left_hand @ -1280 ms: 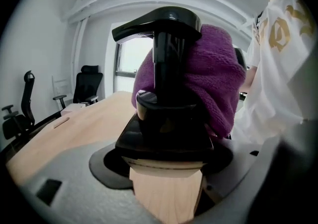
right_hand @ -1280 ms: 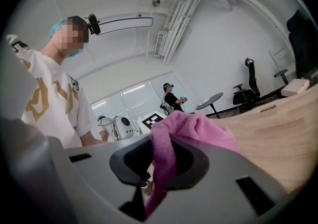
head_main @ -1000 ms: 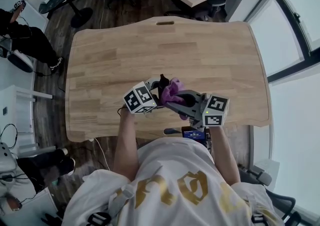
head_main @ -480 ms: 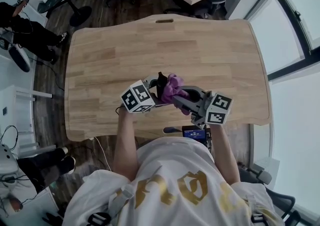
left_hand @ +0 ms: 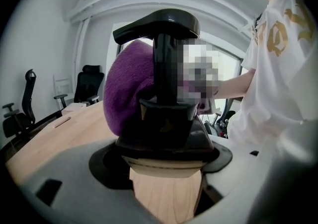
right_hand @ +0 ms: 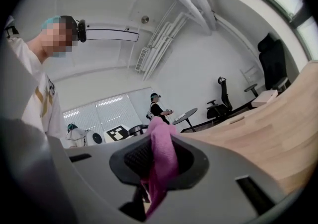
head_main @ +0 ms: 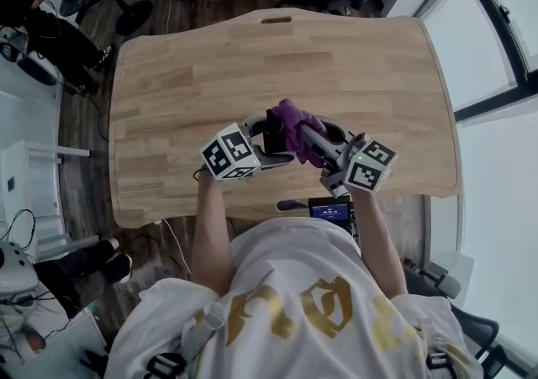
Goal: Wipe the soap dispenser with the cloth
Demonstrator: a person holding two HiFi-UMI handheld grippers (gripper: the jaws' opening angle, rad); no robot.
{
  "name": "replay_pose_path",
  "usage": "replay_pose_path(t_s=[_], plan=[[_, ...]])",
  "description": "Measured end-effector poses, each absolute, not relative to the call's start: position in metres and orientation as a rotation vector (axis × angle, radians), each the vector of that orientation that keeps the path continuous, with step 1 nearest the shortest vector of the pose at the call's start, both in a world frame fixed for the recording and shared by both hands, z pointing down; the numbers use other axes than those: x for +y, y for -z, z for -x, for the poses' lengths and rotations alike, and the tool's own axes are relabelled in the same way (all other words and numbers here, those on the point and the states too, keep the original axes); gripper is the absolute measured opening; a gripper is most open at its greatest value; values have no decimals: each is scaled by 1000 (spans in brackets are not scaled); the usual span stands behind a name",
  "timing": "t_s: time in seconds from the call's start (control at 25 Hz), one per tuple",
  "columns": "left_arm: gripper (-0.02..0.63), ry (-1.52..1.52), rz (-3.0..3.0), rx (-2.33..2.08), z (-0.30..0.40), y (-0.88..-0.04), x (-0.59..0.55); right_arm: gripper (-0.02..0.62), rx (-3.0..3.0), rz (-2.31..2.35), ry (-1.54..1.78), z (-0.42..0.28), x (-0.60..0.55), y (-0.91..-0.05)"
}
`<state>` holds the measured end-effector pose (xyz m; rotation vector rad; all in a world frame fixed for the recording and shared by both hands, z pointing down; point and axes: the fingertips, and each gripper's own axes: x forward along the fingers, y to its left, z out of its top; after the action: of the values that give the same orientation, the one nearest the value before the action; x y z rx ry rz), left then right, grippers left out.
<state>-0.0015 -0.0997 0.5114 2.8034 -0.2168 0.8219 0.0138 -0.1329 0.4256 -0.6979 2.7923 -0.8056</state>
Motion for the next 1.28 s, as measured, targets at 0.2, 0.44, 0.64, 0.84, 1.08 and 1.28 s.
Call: replay_pose_path(t_s=[0.2,0.44,0.64,0.84,1.08,1.28], plan=[[341,-858,-2827,-196,-5,-511,-98,54,2756,753,866,-15,-148,-432],[341,-804,-2833,-214,-5,-506,-98,54,2726,753,939,-26,-143,-441],[341,-738,-2835,-265,0,-499,-106,54,2725,667,991,-26,-130,-445],[341,-699,-2822,-338,11,-495,-114,54,2759,471,1042,-12,-108,-438],[341,-652,-2817,-381,17,-490,-118,54,2799,367,1041,-4,-94,-437],[341,-638,-2835,-334,6,-487,-113,54,2806,579,959,-17,-116,-441]])
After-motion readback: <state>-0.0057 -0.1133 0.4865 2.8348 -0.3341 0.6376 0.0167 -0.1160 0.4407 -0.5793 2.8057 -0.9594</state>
